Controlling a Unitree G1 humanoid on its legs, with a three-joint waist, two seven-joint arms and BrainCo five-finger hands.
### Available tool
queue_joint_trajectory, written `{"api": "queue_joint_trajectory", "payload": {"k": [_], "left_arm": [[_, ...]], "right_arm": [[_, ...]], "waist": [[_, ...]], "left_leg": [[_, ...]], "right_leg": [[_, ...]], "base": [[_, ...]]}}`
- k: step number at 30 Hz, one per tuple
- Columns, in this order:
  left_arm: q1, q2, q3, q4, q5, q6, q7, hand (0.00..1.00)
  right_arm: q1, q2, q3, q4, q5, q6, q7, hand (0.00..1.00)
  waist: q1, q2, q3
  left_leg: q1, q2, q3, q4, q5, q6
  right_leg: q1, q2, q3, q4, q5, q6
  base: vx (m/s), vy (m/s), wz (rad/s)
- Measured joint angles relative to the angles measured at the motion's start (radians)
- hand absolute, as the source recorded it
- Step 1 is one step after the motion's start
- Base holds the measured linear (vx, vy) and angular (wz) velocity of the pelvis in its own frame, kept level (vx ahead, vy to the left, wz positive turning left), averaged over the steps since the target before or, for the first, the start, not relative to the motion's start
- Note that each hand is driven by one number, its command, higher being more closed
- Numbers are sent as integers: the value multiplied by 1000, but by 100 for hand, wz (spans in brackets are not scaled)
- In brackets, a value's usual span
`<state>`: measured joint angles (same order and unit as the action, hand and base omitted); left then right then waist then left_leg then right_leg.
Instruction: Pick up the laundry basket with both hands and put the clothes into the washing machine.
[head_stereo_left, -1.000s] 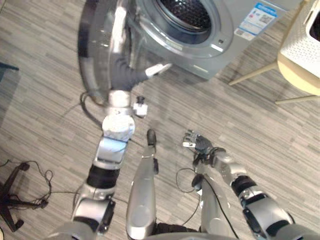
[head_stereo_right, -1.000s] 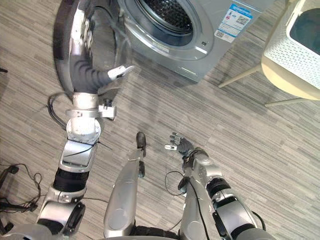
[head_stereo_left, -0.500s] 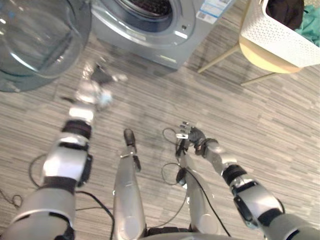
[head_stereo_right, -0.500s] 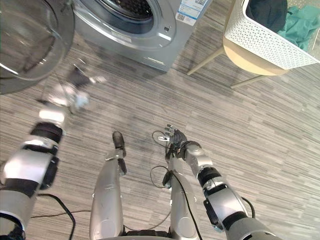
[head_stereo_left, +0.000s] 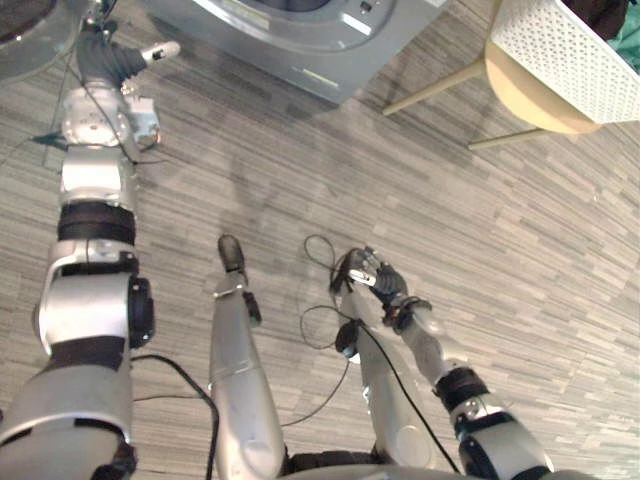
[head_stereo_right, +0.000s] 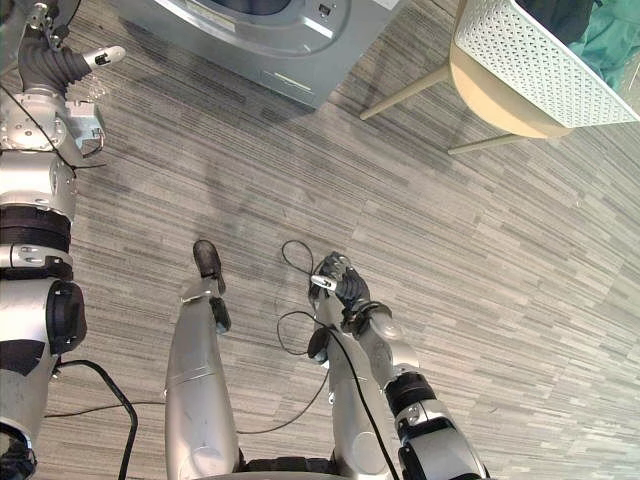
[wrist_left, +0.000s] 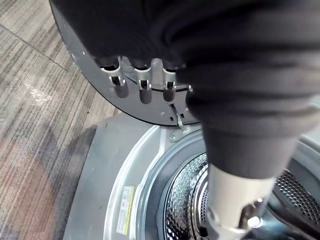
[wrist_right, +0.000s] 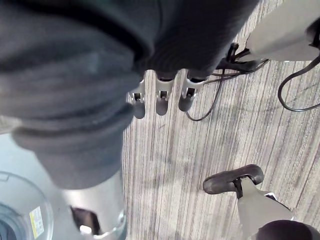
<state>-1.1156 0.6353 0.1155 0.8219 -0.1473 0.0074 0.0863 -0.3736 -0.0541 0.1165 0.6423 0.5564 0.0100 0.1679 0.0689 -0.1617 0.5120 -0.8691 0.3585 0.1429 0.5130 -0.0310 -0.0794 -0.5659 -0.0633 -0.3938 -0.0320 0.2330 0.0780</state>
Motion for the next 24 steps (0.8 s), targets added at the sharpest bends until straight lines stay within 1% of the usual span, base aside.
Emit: {"api": "queue_joint_trajectory", "payload": {"k": [2,3,4,5,6,8,10,12,13,14,15,16,17,18,19,20,21,23,24], "left_arm": [[55,-26,76,0,6,14,-2,0],[78,-35,94,0,6,17,-2,0],[149,-68,135,0,13,23,-6,0],[184,-85,157,0,14,26,-10,0],[241,-117,190,0,14,28,-17,0],[399,-213,251,-1,14,28,-21,0],[507,-276,249,-16,12,28,-24,0],[673,-385,231,-66,9,27,-40,0],[713,-407,215,-76,7,26,-41,0],[766,-433,174,-88,2,25,-41,0],[840,-465,111,-117,-1,23,-44,0],[911,-502,66,-139,-13,18,-51,0],[948,-521,50,-147,-19,15,-54,0],[1037,-559,23,-146,-26,11,-63,0],[1085,-576,8,-145,-40,11,-63,0],[1113,-586,1,-144,-43,10,-64,0],[1145,-603,-6,-143,-56,8,-63,0],[1183,-612,-5,-137,-64,4,-61,0],[1187,-612,-5,-132,-70,4,-60,0]], "right_arm": [[2,-2,-11,2,-21,8,-11,0],[2,-1,-18,4,-25,13,-12,0],[7,-2,-46,11,-50,19,-16,0],[11,-3,-60,15,-60,20,-18,0],[19,-5,-82,19,-77,21,-22,0],[59,-15,-148,19,-142,27,-43,0],[98,-20,-197,13,-182,36,-66,0],[165,-34,-266,-4,-214,39,-106,0],[179,-36,-285,-8,-214,39,-116,0],[203,-38,-319,-30,-213,39,-133,0],[236,-46,-370,-80,-206,38,-154,0],[262,-54,-429,-134,-188,36,-178,0],[275,-56,-460,-164,-178,35,-188,0],[303,-72,-513,-210,-159,22,-211,0],[319,-84,-536,-240,-152,13,-223,0],[330,-88,-555,-270,-145,6,-233,0],[351,-91,-584,-340,-131,-10,-249,0],[367,-90,-587,-434,-123,-33,-262,0],[366,-89,-585,-450,-121,-40,-264,0]], "waist": [[6,6,4],[6,7,5],[7,11,7],[8,14,9],[9,22,13],[9,43,22],[7,54,21],[5,68,21],[3,72,21],[0,85,19],[-4,110,14],[-10,134,2],[-17,141,-6],[-40,154,-59],[-54,165,-98],[-57,175,-122],[-64,195,-155],[-90,206,-198],[-94,205,-208]], "left_leg": [[14,38,9,55,-37,-4],[25,46,17,67,-47,-4],[61,65,44,99,-75,-2],[80,74,60,112,-87,-2],[113,88,79,137,-111,-1],[213,126,143,193,-175,0],[281,148,190,221,-211,1],[391,165,251,241,-247,-5],[417,167,260,241,-251,-10],[447,171,268,236,-257,-20],[482,172,274,223,-264,-32],[526,158,292,193,-259,-42],[554,147,308,170,-254,-49],[617,111,347,104,-242,-61],[647,95,366,68,-235,-66],[674,89,384,40,-228,-70],[719,80,409,-7,-209,-77],[798,79,446,-75,-180,-99],[823,82,455,-86,-172,-103]], "right_leg": [[2,16,26,44,-21,-8],[3,18,38,59,-28,-7],[10,18,69,99,-46,-7],[14,18,79,114,-54,-3],[26,18,103,141,-67,-2],[50,13,154,232,-122,-1],[62,-16,130,307,-171,-20],[96,-114,12,438,-226,-60],[107,-128,-4,462,-242,-56],[122,-135,-11,477,-257,-52],[140,-130,-9,483,-272,-44],[158,-130,-2,482,-284,-31],[166,-134,5,482,-287,-31],[174,-146,22,481,-300,-15],[180,-147,35,474,-304,-8],[187,-145,43,468,-305,-6],[203,-140,44,460,-306,-8],[228,-124,44,468,-330,-12],[235,-116,46,473,-340,-17]], "base": [[47,18,-39],[55,45,-49],[44,44,-46],[43,63,-57],[19,74,-59],[7,101,-74],[13,88,-55],[71,88,-44],[78,23,-24],[67,-44,-14],[90,-76,-21],[102,-74,-22],[130,-61,-27],[157,-51,-24],[172,-49,-30],[205,-45,-31],[172,-57,-28],[209,-104,-31],[211,-124,-41]]}}
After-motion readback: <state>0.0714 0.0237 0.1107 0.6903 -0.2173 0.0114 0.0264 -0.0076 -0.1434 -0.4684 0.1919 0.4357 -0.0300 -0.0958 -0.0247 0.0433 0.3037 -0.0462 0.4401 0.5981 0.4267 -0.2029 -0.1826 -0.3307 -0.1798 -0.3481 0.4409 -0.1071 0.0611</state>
